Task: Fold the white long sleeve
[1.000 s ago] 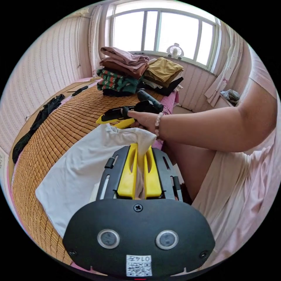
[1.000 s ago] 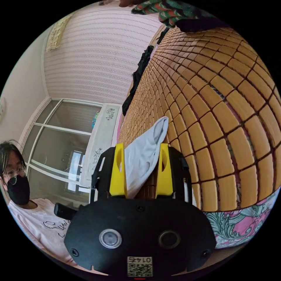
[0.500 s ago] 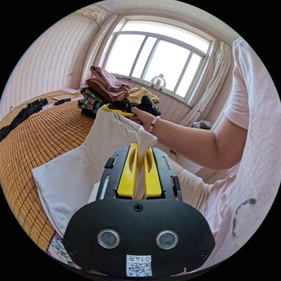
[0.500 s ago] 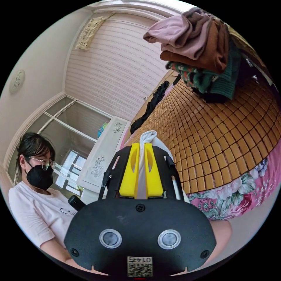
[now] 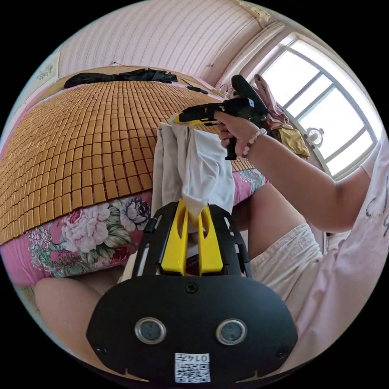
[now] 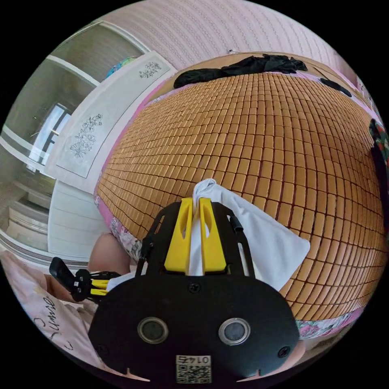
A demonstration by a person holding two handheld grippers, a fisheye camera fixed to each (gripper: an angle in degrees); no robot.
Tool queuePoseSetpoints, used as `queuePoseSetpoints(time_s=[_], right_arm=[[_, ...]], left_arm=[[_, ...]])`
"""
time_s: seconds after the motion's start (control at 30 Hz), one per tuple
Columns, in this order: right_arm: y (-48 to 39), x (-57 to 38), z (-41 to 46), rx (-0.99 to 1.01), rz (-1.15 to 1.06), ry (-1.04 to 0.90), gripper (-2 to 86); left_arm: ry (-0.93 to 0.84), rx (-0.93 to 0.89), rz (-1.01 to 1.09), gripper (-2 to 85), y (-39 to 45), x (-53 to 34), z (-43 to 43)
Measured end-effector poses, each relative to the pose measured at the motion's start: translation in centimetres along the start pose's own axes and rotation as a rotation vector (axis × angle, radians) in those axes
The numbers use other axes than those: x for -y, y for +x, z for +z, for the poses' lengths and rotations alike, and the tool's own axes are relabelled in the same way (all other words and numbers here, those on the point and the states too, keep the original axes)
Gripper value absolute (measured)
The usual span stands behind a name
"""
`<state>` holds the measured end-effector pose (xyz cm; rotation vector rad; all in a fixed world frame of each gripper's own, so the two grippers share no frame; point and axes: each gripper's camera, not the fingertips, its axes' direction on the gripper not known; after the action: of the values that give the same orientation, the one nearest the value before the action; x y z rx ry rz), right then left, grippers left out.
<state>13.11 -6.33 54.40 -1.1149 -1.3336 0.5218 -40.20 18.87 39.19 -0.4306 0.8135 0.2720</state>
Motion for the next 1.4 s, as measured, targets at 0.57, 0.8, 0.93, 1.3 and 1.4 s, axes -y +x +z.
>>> queuePoseSetpoints(time_s=[0.57, 0.8, 0.93, 1.3, 1.4], right_arm=[[-5.0, 4.9, 6.7, -0.191, -0.41, -0.267, 12.4], [-6.7, 4.4, 6.8, -0.174, -0.496, -0.249, 2.7], [-6.5, 3.7, 4.6, -0.112, -0.465, -0.15, 1.4], [-9.9, 3.6, 0.6, -0.077, -0.53, -0.022, 1.0], [-13.3, 7.0, 3.5, -0.041, -0.617, -0.076, 1.1]], left_arm=[[-0.111, 0.11, -0.191, 11.6, -5.7, 3.0, -4.9], [-0.176, 0.075, -0.129, 13.3, -4.3, 4.7, -1.0], [-0.209, 0.231, 0.025, 6.1, -2.7, 4.8, -0.4], [-0.087, 0.067, 0.016, -0.9, -2.2, 4.4, -5.6], [-0.062, 0.164, -0.045, -1.0, -3.9, 3.9, -7.1]])
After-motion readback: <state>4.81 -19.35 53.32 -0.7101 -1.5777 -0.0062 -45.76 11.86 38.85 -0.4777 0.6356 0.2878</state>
